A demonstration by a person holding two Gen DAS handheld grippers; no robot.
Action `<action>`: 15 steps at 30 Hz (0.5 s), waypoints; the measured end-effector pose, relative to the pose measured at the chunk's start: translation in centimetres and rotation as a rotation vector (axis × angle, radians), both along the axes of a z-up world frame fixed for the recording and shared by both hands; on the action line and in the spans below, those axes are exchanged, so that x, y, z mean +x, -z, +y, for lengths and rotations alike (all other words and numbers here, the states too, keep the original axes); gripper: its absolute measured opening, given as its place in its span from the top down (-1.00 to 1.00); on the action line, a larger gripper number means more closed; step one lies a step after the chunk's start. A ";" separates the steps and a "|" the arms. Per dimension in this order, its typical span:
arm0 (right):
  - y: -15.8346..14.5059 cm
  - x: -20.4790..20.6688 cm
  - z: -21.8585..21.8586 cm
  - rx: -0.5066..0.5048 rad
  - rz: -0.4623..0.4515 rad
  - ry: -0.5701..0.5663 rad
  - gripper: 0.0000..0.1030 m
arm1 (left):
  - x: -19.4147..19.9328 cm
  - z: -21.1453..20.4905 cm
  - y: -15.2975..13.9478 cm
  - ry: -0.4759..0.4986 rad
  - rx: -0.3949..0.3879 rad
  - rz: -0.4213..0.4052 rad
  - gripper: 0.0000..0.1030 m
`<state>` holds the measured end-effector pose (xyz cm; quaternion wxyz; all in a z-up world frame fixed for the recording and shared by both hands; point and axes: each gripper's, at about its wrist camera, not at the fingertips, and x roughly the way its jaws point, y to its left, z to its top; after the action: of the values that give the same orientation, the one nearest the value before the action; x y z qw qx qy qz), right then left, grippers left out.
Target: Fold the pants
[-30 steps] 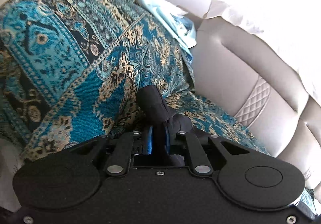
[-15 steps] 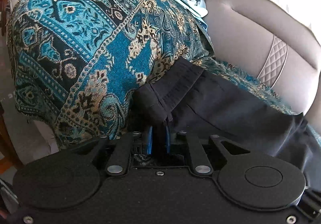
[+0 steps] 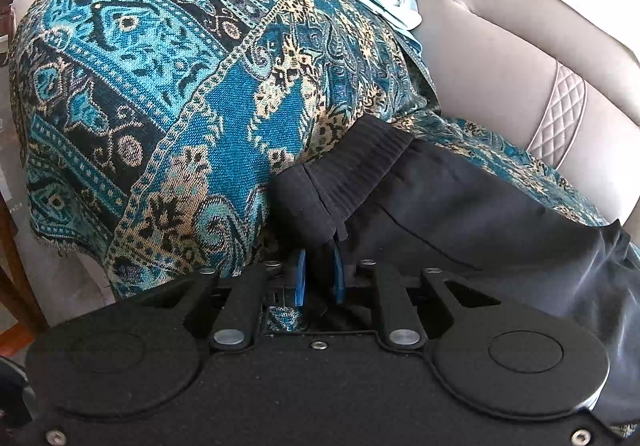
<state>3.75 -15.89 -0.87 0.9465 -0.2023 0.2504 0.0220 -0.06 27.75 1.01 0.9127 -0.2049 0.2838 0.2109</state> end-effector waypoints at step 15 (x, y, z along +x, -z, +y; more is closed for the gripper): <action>-0.4 5.3 -28.8 0.064 0.058 0.706 -0.24 | 1.3 -0.4 -0.1 -0.054 0.020 0.023 0.66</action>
<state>9.05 -44.68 -0.46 0.8941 -0.0728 0.3310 -0.2930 1.21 27.34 1.15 0.9053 -0.2009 0.2867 0.2407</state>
